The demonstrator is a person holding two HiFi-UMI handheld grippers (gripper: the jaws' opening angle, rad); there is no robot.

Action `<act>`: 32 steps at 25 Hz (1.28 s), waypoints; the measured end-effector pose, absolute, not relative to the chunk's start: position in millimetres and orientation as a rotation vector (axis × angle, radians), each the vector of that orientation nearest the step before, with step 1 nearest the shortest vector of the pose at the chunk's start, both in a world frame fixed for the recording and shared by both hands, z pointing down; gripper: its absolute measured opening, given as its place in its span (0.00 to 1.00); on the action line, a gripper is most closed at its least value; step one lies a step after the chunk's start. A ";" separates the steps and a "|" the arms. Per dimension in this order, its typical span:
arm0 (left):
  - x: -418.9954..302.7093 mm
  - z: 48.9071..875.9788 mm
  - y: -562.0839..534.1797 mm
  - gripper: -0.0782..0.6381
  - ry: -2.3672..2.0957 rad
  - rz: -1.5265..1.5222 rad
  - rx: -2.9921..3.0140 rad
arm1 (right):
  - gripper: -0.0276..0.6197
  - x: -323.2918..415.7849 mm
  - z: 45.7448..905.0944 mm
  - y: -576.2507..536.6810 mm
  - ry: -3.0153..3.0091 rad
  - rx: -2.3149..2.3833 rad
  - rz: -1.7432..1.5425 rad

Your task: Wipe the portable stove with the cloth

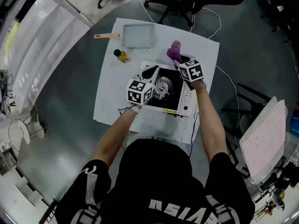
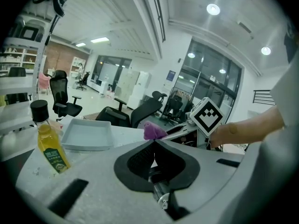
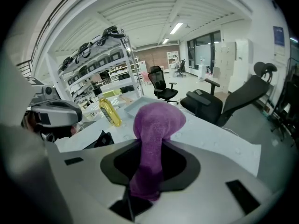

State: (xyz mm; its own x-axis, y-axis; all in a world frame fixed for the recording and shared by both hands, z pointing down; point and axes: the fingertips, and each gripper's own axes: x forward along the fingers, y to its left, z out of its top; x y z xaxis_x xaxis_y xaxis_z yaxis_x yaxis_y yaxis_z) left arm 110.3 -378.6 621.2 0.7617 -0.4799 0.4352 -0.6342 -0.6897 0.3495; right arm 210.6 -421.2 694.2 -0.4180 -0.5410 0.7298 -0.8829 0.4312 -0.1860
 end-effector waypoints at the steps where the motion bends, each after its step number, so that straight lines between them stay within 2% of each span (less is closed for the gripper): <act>1: 113.8 620.9 -376.5 0.12 -0.833 0.431 2.474 | 0.20 216.7 695.4 -418.3 -2.096 1.206 0.765; 21: 161.1 613.8 -323.5 0.12 -0.812 0.494 2.516 | 0.20 326.9 707.9 -357.3 -2.011 1.412 0.845; 32: 178.9 596.8 -278.9 0.12 -0.889 0.506 2.516 | 0.20 331.9 689.2 -315.2 -2.112 1.416 0.844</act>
State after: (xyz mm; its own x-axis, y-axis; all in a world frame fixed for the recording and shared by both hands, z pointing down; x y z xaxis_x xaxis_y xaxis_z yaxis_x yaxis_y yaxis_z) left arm 178.9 -278.9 596.8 0.7289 -0.5024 0.4650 -0.6563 -0.7062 0.2656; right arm 331.9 -315.2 689.2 -0.3657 -0.6488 0.6673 -0.9301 0.2825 -0.2350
